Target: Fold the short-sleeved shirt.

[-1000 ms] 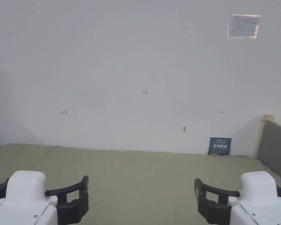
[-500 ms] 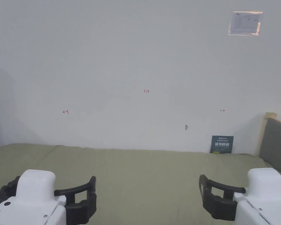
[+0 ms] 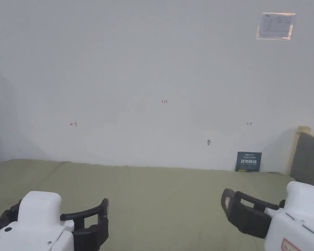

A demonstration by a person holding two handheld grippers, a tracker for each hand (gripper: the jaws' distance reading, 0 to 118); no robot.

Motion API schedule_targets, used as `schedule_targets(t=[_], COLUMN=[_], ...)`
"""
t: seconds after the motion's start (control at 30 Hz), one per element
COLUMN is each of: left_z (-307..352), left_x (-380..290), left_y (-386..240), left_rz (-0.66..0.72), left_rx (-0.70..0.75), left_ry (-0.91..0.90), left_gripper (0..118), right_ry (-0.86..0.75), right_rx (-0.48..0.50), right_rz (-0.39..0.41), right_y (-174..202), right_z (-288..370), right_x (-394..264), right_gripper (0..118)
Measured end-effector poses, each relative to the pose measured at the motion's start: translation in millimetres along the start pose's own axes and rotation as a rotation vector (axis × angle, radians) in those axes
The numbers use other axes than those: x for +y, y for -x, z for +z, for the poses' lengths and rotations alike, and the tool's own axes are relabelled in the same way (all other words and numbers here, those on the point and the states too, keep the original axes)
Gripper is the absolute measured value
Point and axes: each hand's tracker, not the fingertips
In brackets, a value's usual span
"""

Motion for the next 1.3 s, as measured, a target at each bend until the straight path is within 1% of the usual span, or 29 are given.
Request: schedule_targets(t=[0.03, 0.1, 0.2, 0.37, 0.5, 0.57, 0.6, 0.67, 0.7, 0.73, 0.77, 0.8, 0.9, 1.0, 1.07, 1.1, 1.17, 1.23, 1.3], left_z=[-0.1, 0.0, 0.0, -1.3, -2.7, -3.4, -3.4, -3.1, -3.2, -3.3, -3.4, -3.4, -3.9, -3.0, -2.9, -2.8, -3.0, -3.3, -3.8], left_x=[-0.7, -1.2, -1.0, -1.9, -2.3, -2.9, -3.1, -3.3, -3.2, -3.2, -3.4, -3.6, -4.0, -3.3, -3.2, -2.8, -2.4, -2.2, -1.9], left_y=[0.5, 0.5, 1.0, 1.7, 1.8, 2.1, 2.2, 2.0, 2.1, 2.1, 2.0, 1.8, 1.1, -0.7, -1.6, -2.2, -3.1, -4.0, -4.7], left_rz=[0.004, 0.004, 0.003, 0.008, 0.008, 0.006, 0.005, 0.003, 0.004, 0.005, 0.006, 0.006, 0.007, -0.001, -0.004, -0.005, -0.007, -0.010, -0.013], left_rx=[-0.002, 0.000, 0.003, 0.002, 0.000, 0.002, 0.003, 0.006, 0.005, 0.004, 0.005, 0.006, 0.004, 0.005, 0.003, 0.003, 0.000, 0.002, 0.000], left_ry=[0.001, -0.001, -0.002, -0.001, 0.003, 0.007, 0.007, 0.006, 0.005, 0.005, 0.005, 0.005, 0.007, 0.003, 0.001, 0.001, 0.002, 0.001, -0.001], left_gripper=[118, 118, 118, 118, 118, 118, 118, 118, 118, 118, 118, 118, 118, 118, 118, 118, 118, 118, 118], right_ry=[0.033, 0.060, 0.040, 0.026, 0.008, -0.046, -0.024, -0.012, -0.002, 0.001, -0.004, -0.008, -0.023, -0.054, -0.078, -0.090, -0.121, -0.135, -0.139], right_rx=[-0.046, -0.100, -0.145, -0.157, -0.127, -0.101, -0.139, -0.135, -0.114, -0.075, -0.061, -0.071, -0.095, -0.149, -0.180, -0.166, -0.145, -0.144, -0.186], right_rz=[-0.017, -0.006, 0.044, 0.076, 0.081, 0.064, 0.063, 0.067, 0.062, 0.034, -0.007, -0.032, -0.002, 0.040, 0.096, 0.142, 0.204, 0.283, 0.324], right_y=[1.4, 4.1, 6.4, 10.7, 9.3, 6.2, 5.5, 1.3, -1.2, -4.2, -7.1, -8.4, -9.5, -9.8, -8.9, -9.0, -8.1, -4.9, -2.5], right_z=[-2.2, -3.4, -4.1, -5.4, -5.4, -5.4, -6.5, -8.3, -8.3, -8.9, -7.8, -7.2, -8.0, -9.4, -10.3, -11.0, -11.6, -12.1, -13.1], right_x=[5.3, 12.4, 13.7, 7.2, 3.1, 1.7, 1.2, 0.9, 1.0, 2.7, 2.9, 2.4, -0.4, -5.3, -8.9, -10.8, -16.4, -20.0, -22.4], right_gripper=[118, 118, 118, 118, 118, 118, 118, 118, 118, 118, 118, 118, 118, 118, 118, 118, 118, 118, 118])
